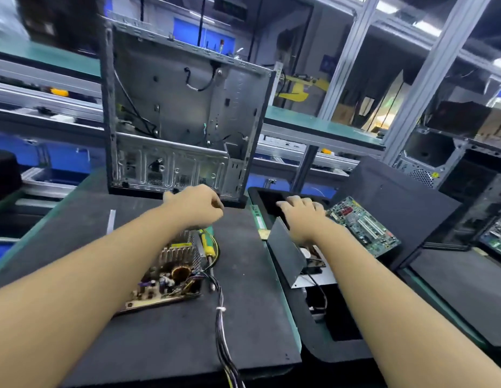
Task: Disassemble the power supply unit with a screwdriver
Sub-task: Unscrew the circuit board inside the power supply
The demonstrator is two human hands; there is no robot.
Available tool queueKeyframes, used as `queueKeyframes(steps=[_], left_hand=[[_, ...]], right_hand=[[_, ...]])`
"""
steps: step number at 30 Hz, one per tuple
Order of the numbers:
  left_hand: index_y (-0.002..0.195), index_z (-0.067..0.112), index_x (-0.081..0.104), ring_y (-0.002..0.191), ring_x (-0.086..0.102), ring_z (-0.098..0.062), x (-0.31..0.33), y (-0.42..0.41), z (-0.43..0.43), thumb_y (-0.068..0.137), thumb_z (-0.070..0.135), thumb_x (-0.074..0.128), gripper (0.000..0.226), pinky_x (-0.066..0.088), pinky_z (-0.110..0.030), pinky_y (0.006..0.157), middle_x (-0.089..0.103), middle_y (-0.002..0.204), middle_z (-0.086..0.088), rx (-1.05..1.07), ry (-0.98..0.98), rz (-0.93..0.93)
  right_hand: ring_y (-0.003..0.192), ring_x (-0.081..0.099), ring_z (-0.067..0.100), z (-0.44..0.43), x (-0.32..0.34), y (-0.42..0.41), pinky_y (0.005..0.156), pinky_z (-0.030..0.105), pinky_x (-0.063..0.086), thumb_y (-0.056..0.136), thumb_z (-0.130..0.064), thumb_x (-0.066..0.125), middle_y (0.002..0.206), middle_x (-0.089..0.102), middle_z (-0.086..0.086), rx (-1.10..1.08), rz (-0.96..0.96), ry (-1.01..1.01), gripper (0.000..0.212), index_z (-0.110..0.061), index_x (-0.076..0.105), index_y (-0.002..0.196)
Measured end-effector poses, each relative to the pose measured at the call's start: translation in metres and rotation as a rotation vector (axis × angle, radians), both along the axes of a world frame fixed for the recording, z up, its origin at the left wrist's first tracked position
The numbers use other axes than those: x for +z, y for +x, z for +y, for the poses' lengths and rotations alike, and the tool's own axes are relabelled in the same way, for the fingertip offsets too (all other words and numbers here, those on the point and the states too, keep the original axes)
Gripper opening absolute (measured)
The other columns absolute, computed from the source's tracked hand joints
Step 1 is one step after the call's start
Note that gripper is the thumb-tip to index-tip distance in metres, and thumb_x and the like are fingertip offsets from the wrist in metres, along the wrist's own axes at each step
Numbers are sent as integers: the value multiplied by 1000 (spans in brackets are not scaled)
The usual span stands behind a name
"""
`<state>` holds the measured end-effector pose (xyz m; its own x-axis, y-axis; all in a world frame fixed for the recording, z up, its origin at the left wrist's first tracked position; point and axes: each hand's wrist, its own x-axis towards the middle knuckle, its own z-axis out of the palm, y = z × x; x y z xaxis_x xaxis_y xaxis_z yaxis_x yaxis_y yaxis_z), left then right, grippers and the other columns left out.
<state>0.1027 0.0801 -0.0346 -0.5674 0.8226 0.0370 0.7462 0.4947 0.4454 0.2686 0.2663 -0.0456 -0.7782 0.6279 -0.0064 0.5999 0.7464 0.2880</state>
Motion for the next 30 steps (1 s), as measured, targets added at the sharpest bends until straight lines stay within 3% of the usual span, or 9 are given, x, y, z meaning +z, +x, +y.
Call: queueKeyframes(steps=[4,8,12,15,17,20,23,25,30], left_hand=[[121,35,64,121,53,-22,-12,-33,-26,95,54,50,36,37,-46,104,61,130,9,50,-106,96],[138,26,51,130,52,-26,-28,-54,-50,96,72,23,68,31,-53,111,57,141,0,47,-268,51],[102,25,59,107,59,-23,-42,-72,-72,103,51,25,44,36,-50,103,66,122,2,62,-355,229],[92,25,60,96,59,-23,-47,-74,-76,101,60,27,48,48,-39,87,68,112,-2,34,-295,162],[116,30,61,112,58,-24,-47,-73,-77,95,73,25,60,47,-40,91,65,124,-1,6,-321,173],[143,36,45,132,50,-21,-42,-75,-80,79,91,32,86,40,-41,106,55,144,6,-105,-379,129],[148,39,36,133,49,-20,-35,-77,-83,56,103,38,112,41,-41,106,50,149,10,-182,-418,65],[151,39,31,136,47,-23,-36,-74,-83,39,109,32,133,40,-43,103,47,152,9,-194,-493,151],[148,41,35,124,57,-26,-42,-67,-81,58,99,47,108,48,-39,88,57,141,7,-127,-452,346]], right_hand=[[110,56,22,-51,21,-42,84,31,44,87,0,44,120,60,0,253,63,-307,49,-24,56,127],[81,63,20,-84,3,-70,64,29,51,90,0,44,99,68,0,213,11,-423,36,-15,59,120],[72,68,33,-97,-28,-95,69,44,58,94,-16,50,75,65,15,33,126,-513,18,-1,54,85],[97,61,35,-98,-42,-111,72,37,45,98,-14,47,99,61,17,-53,198,-523,10,-5,45,94],[123,50,36,-98,-48,-120,95,40,39,103,-9,30,136,50,26,-167,260,-546,28,2,40,127],[135,42,34,-93,-55,-128,105,34,33,107,-10,22,146,44,25,-250,341,-637,41,8,38,139],[94,56,28,-94,-48,-124,68,27,44,102,-11,42,87,57,17,-232,313,-734,17,3,52,103],[53,43,20,-89,-45,-120,40,17,29,95,-16,53,55,38,7,-177,353,-795,27,-8,44,71],[44,51,19,-85,-21,-123,45,27,43,91,-7,43,71,50,12,-217,677,-911,4,-9,43,95]])
